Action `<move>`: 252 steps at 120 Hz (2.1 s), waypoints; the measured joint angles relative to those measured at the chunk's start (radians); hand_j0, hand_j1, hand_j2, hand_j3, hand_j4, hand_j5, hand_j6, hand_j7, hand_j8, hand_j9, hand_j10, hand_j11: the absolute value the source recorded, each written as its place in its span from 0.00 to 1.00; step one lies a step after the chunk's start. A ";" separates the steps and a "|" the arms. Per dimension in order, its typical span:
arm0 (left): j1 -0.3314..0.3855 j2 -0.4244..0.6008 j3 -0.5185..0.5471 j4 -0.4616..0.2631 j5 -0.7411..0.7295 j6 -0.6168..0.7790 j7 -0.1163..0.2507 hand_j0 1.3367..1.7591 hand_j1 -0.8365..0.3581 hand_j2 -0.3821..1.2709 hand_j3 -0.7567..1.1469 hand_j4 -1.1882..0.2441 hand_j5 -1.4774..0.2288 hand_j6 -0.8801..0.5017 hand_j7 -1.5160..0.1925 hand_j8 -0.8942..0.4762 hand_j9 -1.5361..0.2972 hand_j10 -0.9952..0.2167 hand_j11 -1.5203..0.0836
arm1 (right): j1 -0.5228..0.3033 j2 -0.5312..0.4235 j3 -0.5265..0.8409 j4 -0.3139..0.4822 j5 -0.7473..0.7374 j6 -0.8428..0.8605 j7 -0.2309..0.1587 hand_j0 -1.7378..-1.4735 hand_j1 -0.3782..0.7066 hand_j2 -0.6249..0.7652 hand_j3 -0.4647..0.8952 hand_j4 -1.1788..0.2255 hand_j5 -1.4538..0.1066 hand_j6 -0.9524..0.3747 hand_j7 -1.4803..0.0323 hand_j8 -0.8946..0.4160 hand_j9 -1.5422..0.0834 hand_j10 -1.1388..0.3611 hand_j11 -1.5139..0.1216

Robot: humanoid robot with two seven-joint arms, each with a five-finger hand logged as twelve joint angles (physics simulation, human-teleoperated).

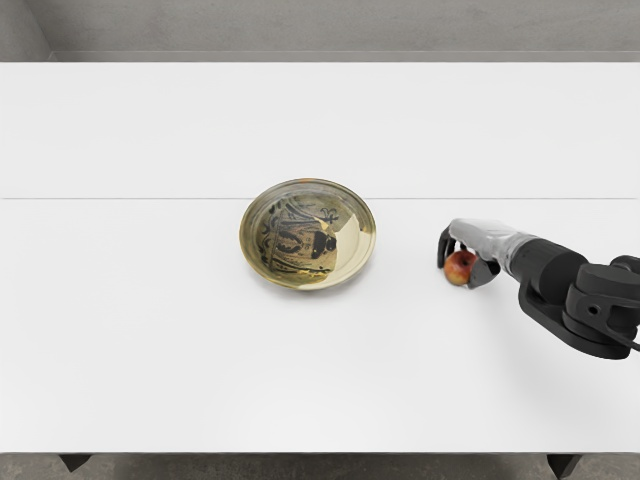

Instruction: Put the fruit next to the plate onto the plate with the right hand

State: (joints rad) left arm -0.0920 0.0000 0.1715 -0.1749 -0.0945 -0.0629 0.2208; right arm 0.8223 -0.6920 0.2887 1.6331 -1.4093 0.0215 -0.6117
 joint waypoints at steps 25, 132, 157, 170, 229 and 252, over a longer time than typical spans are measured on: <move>0.000 0.000 0.000 0.000 0.000 0.000 0.000 0.76 0.99 0.23 0.40 0.83 0.87 0.64 0.89 0.65 0.84 0.82 0.95 | 0.000 0.000 0.002 -0.003 0.006 -0.001 0.001 0.35 0.58 0.57 0.34 0.30 0.30 0.38 0.33 0.37 0.33 0.28 0.31; 0.000 0.000 0.000 0.000 0.000 0.000 0.000 0.76 0.99 0.23 0.40 0.83 0.87 0.64 0.89 0.65 0.84 0.82 0.95 | 0.016 0.085 0.181 -0.003 0.018 0.017 0.001 0.33 0.56 0.58 0.34 0.29 0.24 0.38 0.29 0.37 0.30 0.25 0.28; 0.000 0.000 0.000 0.000 0.000 0.000 0.000 0.76 0.99 0.23 0.40 0.83 0.87 0.64 0.89 0.65 0.84 0.82 0.95 | 0.029 0.128 0.198 -0.003 0.036 0.027 0.000 0.33 0.56 0.58 0.34 0.29 0.24 0.38 0.29 0.37 0.30 0.25 0.28; 0.000 0.000 0.000 0.000 0.000 0.000 0.000 0.76 0.99 0.23 0.40 0.83 0.87 0.64 0.89 0.65 0.84 0.82 0.95 | 0.039 0.152 0.203 -0.007 0.038 0.028 0.000 0.33 0.56 0.58 0.34 0.29 0.24 0.38 0.29 0.37 0.30 0.25 0.28; 0.000 0.000 0.000 0.000 0.000 0.000 0.000 0.76 0.99 0.23 0.40 0.83 0.87 0.64 0.89 0.65 0.84 0.82 0.95 | 0.099 0.316 0.202 -0.133 0.035 0.031 0.001 0.33 0.56 0.58 0.34 0.29 0.24 0.39 0.30 0.37 0.30 0.24 0.28; 0.000 0.000 0.000 0.000 0.000 0.000 0.000 0.76 0.99 0.23 0.40 0.83 0.87 0.64 0.89 0.65 0.84 0.82 0.95 | 0.103 0.388 0.194 -0.200 0.031 0.031 0.001 0.33 0.56 0.58 0.34 0.29 0.24 0.39 0.29 0.37 0.30 0.24 0.28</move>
State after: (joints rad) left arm -0.0920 0.0000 0.1717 -0.1746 -0.0944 -0.0629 0.2209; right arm 0.9256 -0.3045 0.4828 1.4333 -1.3788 0.0525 -0.6112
